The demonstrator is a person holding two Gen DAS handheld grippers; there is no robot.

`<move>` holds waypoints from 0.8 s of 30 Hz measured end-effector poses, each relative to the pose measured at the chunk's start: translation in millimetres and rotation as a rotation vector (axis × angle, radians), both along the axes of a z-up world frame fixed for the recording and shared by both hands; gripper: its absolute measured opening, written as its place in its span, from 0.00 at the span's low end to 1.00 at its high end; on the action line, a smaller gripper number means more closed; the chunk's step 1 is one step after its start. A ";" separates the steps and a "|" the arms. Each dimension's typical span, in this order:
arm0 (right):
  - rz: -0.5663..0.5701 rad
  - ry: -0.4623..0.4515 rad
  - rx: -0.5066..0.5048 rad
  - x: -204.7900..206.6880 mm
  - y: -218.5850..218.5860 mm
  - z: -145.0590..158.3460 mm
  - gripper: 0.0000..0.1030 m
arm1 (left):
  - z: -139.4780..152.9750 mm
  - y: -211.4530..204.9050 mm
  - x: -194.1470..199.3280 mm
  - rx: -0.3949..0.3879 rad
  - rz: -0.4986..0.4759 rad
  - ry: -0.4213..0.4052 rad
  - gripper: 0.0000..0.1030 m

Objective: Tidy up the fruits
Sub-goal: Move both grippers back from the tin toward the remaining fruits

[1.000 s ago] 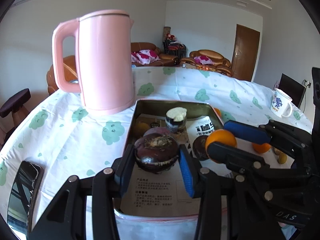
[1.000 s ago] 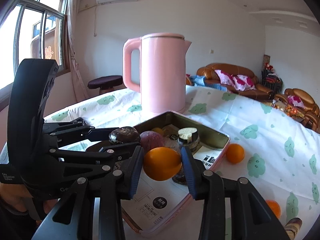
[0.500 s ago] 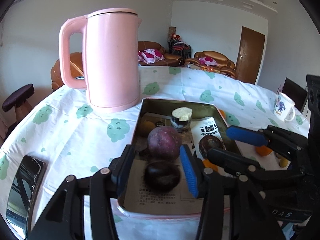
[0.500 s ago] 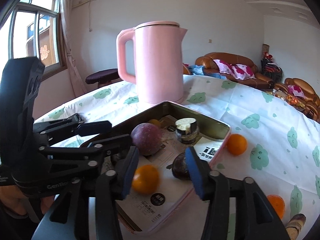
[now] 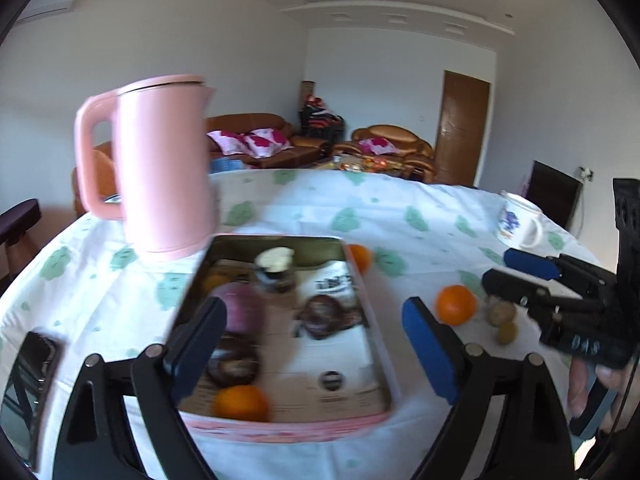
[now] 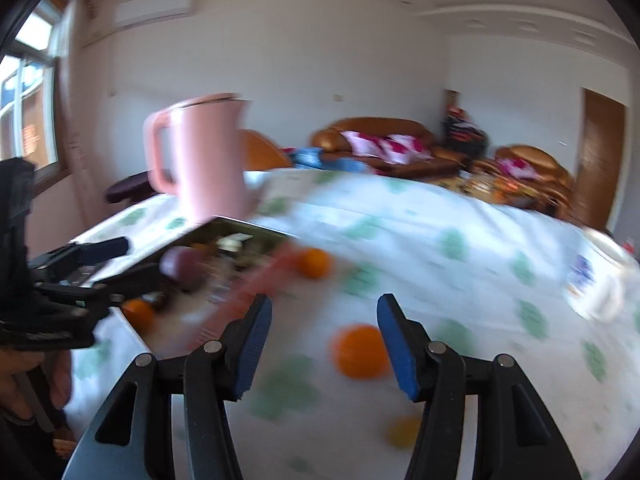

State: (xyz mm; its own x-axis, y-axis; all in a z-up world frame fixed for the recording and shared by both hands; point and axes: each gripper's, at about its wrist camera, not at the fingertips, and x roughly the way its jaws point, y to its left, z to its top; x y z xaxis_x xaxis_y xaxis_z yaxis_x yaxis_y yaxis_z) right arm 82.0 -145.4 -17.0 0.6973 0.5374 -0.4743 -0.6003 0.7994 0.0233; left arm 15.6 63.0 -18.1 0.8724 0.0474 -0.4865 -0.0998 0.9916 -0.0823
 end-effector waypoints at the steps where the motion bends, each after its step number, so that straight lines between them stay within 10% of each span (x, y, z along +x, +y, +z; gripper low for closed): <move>1: -0.031 0.007 -0.009 2.0 -10.0 -1.5 0.55 | -0.7 -6.6 2.1 0.004 -0.016 0.003 0.90; 16: -0.102 0.220 -0.089 8.1 -42.8 -42.9 0.55 | -9.4 -71.3 24.9 0.072 -0.145 0.047 0.93; 24: -0.085 0.308 -0.115 17.3 -34.6 -58.0 0.29 | -8.7 -72.4 29.1 0.058 -0.159 0.050 0.94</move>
